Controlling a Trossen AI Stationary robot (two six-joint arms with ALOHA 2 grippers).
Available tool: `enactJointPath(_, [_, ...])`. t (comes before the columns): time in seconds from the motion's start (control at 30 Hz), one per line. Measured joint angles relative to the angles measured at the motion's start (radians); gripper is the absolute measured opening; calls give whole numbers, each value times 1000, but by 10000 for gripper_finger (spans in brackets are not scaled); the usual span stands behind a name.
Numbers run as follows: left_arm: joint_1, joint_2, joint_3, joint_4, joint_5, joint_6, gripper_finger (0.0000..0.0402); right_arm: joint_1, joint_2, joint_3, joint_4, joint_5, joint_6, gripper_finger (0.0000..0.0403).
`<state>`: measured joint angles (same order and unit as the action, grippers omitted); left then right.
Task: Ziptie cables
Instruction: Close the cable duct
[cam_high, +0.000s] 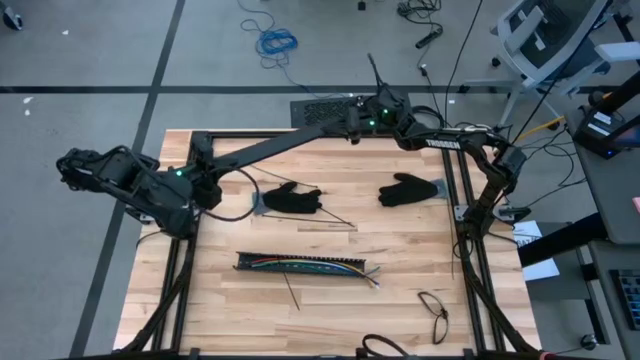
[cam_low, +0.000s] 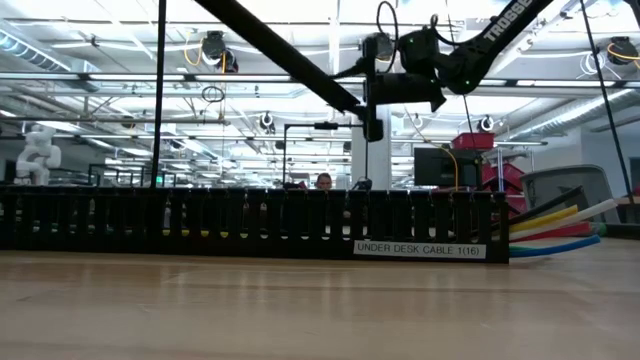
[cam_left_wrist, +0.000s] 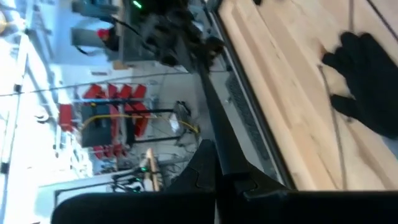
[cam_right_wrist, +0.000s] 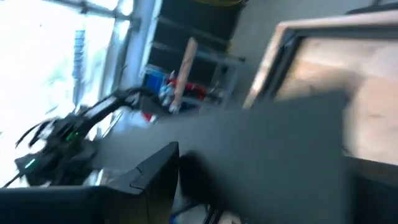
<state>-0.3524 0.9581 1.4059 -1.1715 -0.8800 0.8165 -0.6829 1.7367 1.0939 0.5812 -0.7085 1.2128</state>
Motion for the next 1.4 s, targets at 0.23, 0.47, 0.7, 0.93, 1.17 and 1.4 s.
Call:
enactJointPath(0.23, [-1,0,-18,-91,33,-71,0,0,1,0,58,-116,29,212])
enactJointPath(0.47, [-10,0,-20,-99,75,-79,0,4,1,0,63,-161,36,212])
enactJointPath(0.7, [-52,22,-21,-70,82,-53,0,11,1,0,46,-160,30,212])
enactJointPath(0.93, [-122,30,-21,-73,82,-24,0,10,1,0,23,-132,7,212])
enactJointPath(1.17, [-129,21,-21,-82,83,-120,0,22,1,0,19,-124,-2,205])
enactJointPath(1.4, [-130,21,-21,-107,78,-127,3,46,0,0,26,-128,5,87])
